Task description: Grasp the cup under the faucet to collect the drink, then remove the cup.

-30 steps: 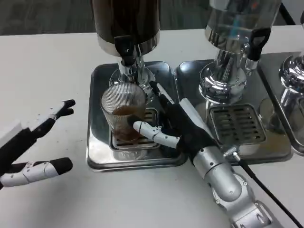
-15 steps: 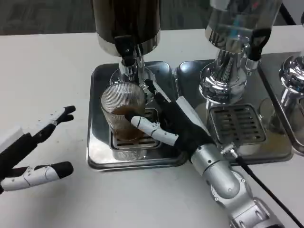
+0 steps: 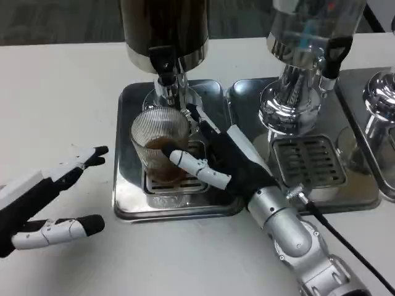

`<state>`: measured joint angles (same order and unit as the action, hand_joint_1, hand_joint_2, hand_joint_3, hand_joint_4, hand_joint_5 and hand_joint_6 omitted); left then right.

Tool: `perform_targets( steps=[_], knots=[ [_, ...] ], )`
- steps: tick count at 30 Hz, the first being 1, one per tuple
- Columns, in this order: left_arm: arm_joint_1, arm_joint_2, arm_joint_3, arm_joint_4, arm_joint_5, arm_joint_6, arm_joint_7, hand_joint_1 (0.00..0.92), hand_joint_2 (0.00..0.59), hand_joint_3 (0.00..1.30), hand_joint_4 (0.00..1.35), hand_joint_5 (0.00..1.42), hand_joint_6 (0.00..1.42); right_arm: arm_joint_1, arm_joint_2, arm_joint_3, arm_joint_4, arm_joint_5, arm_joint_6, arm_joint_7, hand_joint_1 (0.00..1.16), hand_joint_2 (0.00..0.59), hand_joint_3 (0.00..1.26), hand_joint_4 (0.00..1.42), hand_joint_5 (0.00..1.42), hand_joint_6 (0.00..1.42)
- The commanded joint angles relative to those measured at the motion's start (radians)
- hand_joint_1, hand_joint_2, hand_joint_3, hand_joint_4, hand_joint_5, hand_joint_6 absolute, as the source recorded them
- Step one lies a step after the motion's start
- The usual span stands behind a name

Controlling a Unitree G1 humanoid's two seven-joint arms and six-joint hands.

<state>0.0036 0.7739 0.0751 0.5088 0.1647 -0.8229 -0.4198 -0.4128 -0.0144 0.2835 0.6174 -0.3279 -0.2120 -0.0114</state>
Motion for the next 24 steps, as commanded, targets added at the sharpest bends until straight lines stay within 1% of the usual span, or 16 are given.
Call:
perform_targets(
  steps=[1,5,9,15,17,21,24],
  knots=[
    [-0.003,0.017,-0.010,0.014,0.007,0.004,-0.007,0.000,0.075,0.00,0.00,0.00,0.00,-0.011,-0.006,0.009,-0.009,-0.023,0.019,-0.009,0.32,0.186,0.00,0.00,0.00,0.00],
    [0.000,0.017,-0.010,0.012,0.004,0.002,-0.007,0.000,0.083,0.00,0.00,0.00,0.00,-0.014,-0.002,0.015,-0.011,-0.041,0.028,-0.024,0.38,0.189,0.00,0.00,0.00,0.00],
    [0.002,0.018,-0.011,0.011,0.003,0.002,-0.007,0.000,0.086,0.00,0.00,0.00,0.00,-0.017,0.001,0.019,-0.011,-0.052,0.031,-0.032,0.39,0.193,0.00,0.00,0.00,0.00],
    [0.007,0.018,-0.013,0.008,0.003,0.003,-0.007,0.000,0.090,0.00,0.00,0.00,0.00,-0.019,0.007,0.029,-0.003,-0.068,0.022,-0.049,0.43,0.190,0.00,0.00,0.00,0.00],
    [0.010,0.018,-0.013,0.006,0.003,0.005,-0.007,0.000,0.092,0.00,0.00,0.00,0.00,-0.019,0.009,0.031,-0.001,-0.071,0.019,-0.056,0.44,0.200,0.00,0.00,0.00,0.00],
    [0.013,0.019,-0.012,0.004,0.002,0.007,-0.007,0.000,0.094,0.00,0.00,0.00,0.00,-0.025,0.012,0.041,0.003,-0.088,0.019,-0.076,0.45,0.203,0.00,0.00,0.00,0.00],
    [0.012,0.019,-0.013,0.004,0.002,0.009,-0.008,0.000,0.094,0.00,0.00,0.00,0.00,-0.025,0.018,0.040,0.005,-0.084,0.013,-0.086,0.46,0.197,0.00,0.00,0.00,0.01]
  ],
)
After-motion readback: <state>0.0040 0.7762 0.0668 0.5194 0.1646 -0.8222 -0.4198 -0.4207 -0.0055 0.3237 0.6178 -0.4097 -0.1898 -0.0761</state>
